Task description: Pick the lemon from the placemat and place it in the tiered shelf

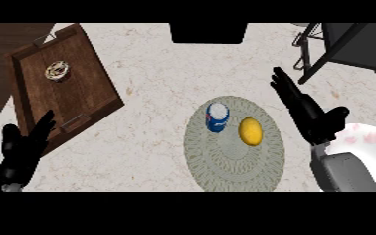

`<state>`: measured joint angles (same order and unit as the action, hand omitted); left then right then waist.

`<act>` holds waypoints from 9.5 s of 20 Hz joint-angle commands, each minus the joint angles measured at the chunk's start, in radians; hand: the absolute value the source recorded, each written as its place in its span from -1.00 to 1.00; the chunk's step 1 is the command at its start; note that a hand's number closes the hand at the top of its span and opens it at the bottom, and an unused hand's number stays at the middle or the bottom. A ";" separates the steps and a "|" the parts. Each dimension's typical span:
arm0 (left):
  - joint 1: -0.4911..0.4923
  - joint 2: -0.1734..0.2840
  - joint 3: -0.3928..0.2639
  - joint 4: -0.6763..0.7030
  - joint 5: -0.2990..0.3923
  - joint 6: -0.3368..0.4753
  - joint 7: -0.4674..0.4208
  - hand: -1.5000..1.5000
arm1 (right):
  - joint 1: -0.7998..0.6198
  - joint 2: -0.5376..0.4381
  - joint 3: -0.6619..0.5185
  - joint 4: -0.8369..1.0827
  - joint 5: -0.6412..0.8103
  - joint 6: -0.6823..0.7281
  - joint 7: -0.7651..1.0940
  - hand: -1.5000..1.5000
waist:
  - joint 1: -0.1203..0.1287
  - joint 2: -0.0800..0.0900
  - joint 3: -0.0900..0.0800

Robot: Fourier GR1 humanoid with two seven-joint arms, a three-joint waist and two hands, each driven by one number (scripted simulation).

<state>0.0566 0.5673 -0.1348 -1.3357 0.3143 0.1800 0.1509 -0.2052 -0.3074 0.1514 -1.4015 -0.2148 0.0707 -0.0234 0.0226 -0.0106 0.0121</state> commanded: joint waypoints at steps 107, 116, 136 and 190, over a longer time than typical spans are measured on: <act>-0.088 -0.277 0.137 -0.024 -0.066 -0.134 0.136 0.00 | -0.094 0.228 0.105 0.255 0.954 -0.185 0.676 1.00 | -0.018 0.013 -0.012; -0.065 -0.301 0.141 -0.022 -0.078 -0.127 0.105 0.00 | -0.135 -0.078 -0.033 0.088 0.728 0.089 0.263 1.00 | -0.032 0.009 -0.012; -0.096 -0.328 0.131 -0.027 -0.118 -0.123 0.148 0.00 | -0.356 -0.383 -0.453 -0.412 0.505 0.278 0.732 1.00 | -0.026 0.010 -0.013; -0.161 -0.355 0.181 -0.004 -0.149 -0.188 0.152 0.00 | -1.033 -0.657 -0.376 1.120 0.885 0.041 -0.166 1.00 | 0.030 0.035 -0.011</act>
<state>-0.1042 0.2254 0.0534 -1.3948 0.1457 0.0178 0.2790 -1.2160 -0.9309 -0.2306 -0.3270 0.6483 0.0963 -0.1646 0.0515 0.0116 0.0103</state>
